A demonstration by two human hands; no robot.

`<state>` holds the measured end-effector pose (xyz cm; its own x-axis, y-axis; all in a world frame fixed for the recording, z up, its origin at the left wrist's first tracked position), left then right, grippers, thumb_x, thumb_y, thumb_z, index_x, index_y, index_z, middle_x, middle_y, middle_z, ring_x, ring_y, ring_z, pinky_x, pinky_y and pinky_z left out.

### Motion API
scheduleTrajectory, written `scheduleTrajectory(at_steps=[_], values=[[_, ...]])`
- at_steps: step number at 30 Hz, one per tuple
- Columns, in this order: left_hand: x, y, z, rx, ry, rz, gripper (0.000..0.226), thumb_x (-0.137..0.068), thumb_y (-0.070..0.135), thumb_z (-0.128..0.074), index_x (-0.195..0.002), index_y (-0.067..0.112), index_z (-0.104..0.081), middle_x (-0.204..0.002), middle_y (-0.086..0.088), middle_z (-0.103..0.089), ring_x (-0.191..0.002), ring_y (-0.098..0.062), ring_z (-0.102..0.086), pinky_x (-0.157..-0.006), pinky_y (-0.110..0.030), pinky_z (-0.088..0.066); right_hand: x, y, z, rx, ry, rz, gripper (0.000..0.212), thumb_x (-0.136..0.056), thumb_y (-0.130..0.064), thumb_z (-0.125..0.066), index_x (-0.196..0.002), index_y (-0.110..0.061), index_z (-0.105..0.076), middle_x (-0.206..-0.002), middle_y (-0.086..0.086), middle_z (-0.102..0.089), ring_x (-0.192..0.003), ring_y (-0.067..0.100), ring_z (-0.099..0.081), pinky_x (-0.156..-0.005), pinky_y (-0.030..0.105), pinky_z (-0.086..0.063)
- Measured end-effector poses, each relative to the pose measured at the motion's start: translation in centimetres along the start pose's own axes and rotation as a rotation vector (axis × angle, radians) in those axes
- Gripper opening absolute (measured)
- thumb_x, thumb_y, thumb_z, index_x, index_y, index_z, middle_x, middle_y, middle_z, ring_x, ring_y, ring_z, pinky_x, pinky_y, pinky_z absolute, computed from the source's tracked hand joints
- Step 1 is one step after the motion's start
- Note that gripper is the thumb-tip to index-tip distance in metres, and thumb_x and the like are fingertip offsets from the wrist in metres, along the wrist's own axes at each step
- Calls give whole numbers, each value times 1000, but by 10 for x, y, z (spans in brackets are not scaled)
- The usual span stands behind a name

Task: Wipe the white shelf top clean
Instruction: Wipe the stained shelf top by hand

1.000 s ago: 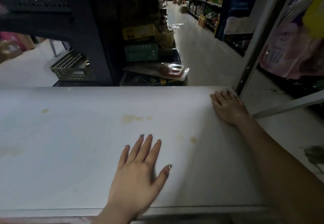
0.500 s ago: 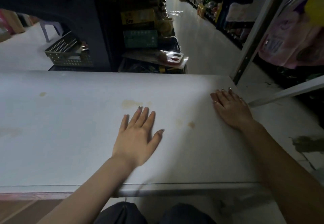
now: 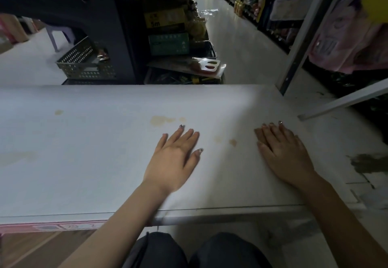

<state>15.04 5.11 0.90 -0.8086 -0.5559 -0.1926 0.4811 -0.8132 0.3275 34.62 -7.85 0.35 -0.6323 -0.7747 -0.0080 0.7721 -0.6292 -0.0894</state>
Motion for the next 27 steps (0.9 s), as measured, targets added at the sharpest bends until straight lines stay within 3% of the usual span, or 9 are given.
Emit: scheduleTrajectory(at_steps=[5, 10, 15, 18, 21, 27], values=[[0, -1, -3, -10, -14, 8, 78, -78, 58, -1, -143, 28, -31, -153, 11, -23, -142, -5, -5, -113, -28, -2, 29, -10, 1, -4, 40, 7, 92, -67, -59, 15, -150, -28, -9, -157, -5, -5, -144, 13, 3, -113, 31, 3], [0, -1, -1, 11, 0, 15, 78, -77, 57, -3, -142, 27, -34, -152, 10, -26, -142, -5, -7, -113, -28, -3, 54, -18, 2, -20, 70, 18, 89, -71, -59, 14, -148, -24, -11, -157, -3, -8, -143, 13, 1, -111, 28, 4], [0, -1, 1, 17, 14, 17, 79, -76, 57, -4, -141, 27, -35, -151, 9, -28, -142, -5, -9, -113, -27, -3, 72, -21, -1, 49, 147, 60, 74, -97, -50, 0, -133, -11, -51, -137, 13, -49, -129, 33, -41, -102, 48, -28], [1, -1, 1, 32, 15, 21, 79, -75, 57, -4, -141, 27, -36, -151, 9, -28, -142, -5, -9, -113, -26, -3, 79, -23, 2, 28, 215, 54, 66, -97, -48, -10, -132, -13, -53, -136, 10, -51, -128, 30, -44, -107, 40, -28], [1, -1, 1, 40, 15, 21, 79, -76, 57, -5, -141, 26, -36, -151, 9, -28, -142, -5, -9, -113, -26, -3, 86, -27, 7, 29, 292, 59, 57, -94, -43, -24, -128, -10, -55, -131, 12, -56, -125, 28, -45, -101, 37, -22], [0, -1, 1, 54, 16, 20, 75, -79, 55, -8, -141, 25, -37, -151, 8, -29, -142, -6, -10, -113, -28, -4, 90, -32, 7, 15, 291, 48, 71, -97, -48, -6, -127, -8, -55, -129, 14, -57, -123, 25, -36, -97, 40, -24]])
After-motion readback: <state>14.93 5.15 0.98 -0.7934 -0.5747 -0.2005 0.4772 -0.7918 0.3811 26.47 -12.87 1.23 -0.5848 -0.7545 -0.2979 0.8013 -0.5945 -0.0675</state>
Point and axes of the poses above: each hand's wrist, its own x-axis away from the middle knuckle, its own z-axis out of the back of the hand, y = z × x, the point moved 9 cm from there along -x, towards the middle knuckle
